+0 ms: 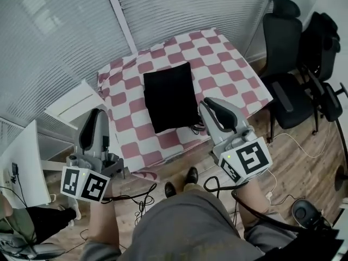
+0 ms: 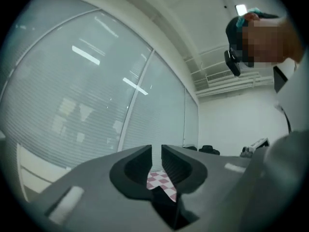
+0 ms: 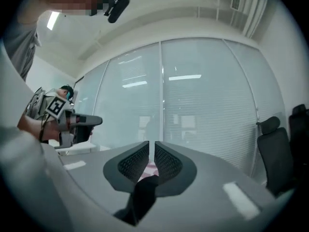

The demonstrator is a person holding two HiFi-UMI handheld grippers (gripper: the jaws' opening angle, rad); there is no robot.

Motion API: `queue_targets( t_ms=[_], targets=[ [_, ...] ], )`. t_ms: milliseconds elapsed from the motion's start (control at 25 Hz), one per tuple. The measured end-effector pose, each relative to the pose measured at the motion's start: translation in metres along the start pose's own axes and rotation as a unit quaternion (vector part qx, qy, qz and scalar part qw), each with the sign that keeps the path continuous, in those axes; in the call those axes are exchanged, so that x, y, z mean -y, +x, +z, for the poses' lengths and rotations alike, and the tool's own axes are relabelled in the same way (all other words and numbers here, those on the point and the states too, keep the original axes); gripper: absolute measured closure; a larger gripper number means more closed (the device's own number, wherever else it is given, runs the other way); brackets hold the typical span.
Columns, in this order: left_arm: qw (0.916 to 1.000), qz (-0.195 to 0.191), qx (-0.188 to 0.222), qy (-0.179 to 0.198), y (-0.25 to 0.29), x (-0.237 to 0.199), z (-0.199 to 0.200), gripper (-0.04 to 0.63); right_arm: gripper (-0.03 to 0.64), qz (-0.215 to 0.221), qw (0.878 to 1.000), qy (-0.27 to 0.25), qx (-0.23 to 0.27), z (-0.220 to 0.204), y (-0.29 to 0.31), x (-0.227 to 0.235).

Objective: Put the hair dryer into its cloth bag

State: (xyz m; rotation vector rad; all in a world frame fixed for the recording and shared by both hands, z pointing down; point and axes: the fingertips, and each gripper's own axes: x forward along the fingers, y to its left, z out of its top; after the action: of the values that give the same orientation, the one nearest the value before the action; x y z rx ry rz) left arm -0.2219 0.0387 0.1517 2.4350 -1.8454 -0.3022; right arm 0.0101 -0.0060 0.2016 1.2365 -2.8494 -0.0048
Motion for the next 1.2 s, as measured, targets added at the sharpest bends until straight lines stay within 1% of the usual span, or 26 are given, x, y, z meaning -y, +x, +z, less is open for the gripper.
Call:
queue_targets(
  t_ms=[80, 120, 200, 280, 320, 360, 480, 640, 960, 1200],
  targets=[
    [0.9990, 0.018, 0.008, 0.040, -0.010, 0.003, 0.016, 0.553, 0.590, -0.026, 0.999, 0.016, 0.015, 0.021, -0.002, -0.009],
    [0.9979, 0.028, 0.010, 0.057, -0.014, 0.005, 0.022, 0.595, 0.591, -0.035, 0.999, 0.018, 0.019, 0.028, -0.002, -0.014],
    [0.9948, 0.038, 0.012, 0.094, -0.018, 0.010, 0.029, 0.595, 0.591, -0.048, 0.999, 0.008, 0.025, 0.037, -0.004, -0.027],
    [0.9906, 0.035, 0.013, 0.132, -0.021, 0.019, 0.033, 0.595, 0.591, -0.055, 0.998, -0.008, 0.029, 0.040, -0.006, -0.043],
    [0.9891, 0.030, 0.012, 0.144, -0.023, 0.025, 0.033, 0.595, 0.591, -0.056, 0.998, -0.011, 0.029, 0.041, -0.007, -0.051],
    [0.9886, 0.023, 0.011, 0.149, -0.024, 0.031, 0.032, 0.595, 0.591, -0.055, 0.998, -0.013, 0.028, 0.040, -0.007, -0.059],
    [0.9893, 0.006, 0.006, 0.146, -0.030, 0.044, 0.025, 0.595, 0.591, -0.054, 0.998, -0.022, 0.021, 0.037, -0.008, -0.078],
    [0.9885, 0.004, 0.000, 0.151, -0.038, 0.049, 0.019, 0.595, 0.591, -0.048, 0.998, -0.031, 0.017, 0.035, -0.005, -0.095],
    [0.9869, -0.005, -0.008, 0.161, -0.041, 0.049, 0.012, 0.595, 0.592, -0.045, 0.998, -0.048, 0.008, 0.030, 0.000, -0.112],
    [0.9882, -0.018, -0.017, 0.151, -0.042, 0.049, 0.001, 0.595, 0.591, -0.048, 0.997, -0.053, -0.001, 0.026, 0.000, -0.119]
  ],
)
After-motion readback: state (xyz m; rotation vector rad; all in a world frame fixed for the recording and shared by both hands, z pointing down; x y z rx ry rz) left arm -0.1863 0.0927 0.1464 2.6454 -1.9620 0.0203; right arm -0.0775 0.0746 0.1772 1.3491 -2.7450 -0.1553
